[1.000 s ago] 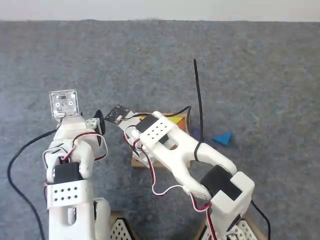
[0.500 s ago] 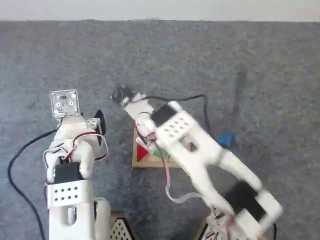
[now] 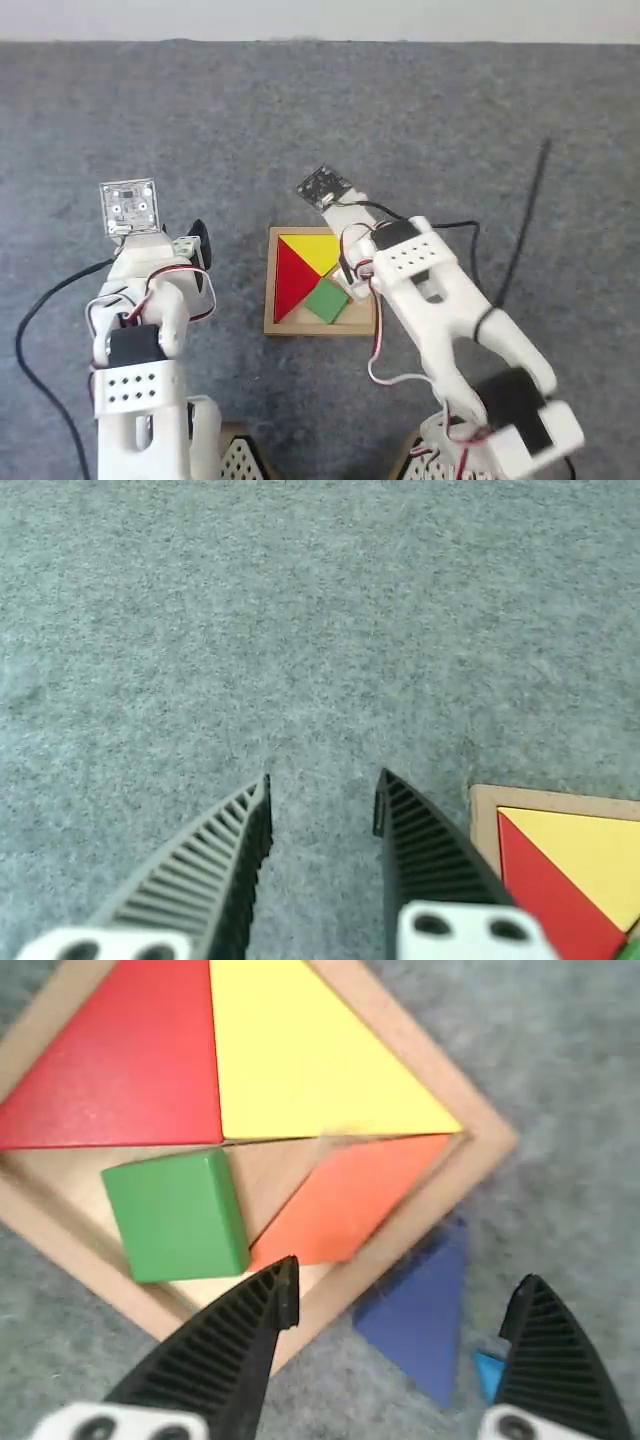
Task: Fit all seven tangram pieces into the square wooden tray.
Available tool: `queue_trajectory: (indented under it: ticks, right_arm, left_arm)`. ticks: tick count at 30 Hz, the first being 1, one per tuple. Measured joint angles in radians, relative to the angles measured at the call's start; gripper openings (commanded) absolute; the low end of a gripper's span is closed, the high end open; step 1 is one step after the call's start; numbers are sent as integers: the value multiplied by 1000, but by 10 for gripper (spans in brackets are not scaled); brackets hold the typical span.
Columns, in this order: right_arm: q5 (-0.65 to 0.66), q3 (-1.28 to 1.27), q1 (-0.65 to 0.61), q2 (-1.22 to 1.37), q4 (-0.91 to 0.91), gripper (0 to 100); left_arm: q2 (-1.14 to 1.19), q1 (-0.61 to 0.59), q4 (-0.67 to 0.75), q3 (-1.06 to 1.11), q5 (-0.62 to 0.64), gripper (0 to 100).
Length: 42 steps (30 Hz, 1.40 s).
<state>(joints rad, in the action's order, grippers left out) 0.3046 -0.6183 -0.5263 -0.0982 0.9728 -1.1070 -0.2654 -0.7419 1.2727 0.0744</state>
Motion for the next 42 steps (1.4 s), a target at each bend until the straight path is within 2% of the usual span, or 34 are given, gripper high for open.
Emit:
queue_trajectory:
  ticks: [19, 26, 34, 42]
  right_arm:
    - [-32, -8, -153, 44, -31, 329]
    - [-9, -8, -26, 51, -29, 329]
    - [12, 64, 6, 169, -46, 329]
    - [11, 157, 94, 216, -35, 329]
  left_arm:
    - [0, 2, 18, 0, -2, 163]
    - [0, 2, 18, 0, -2, 163]
    - [0, 2, 18, 0, -2, 163]
    - [0, 2, 18, 0, -2, 163]
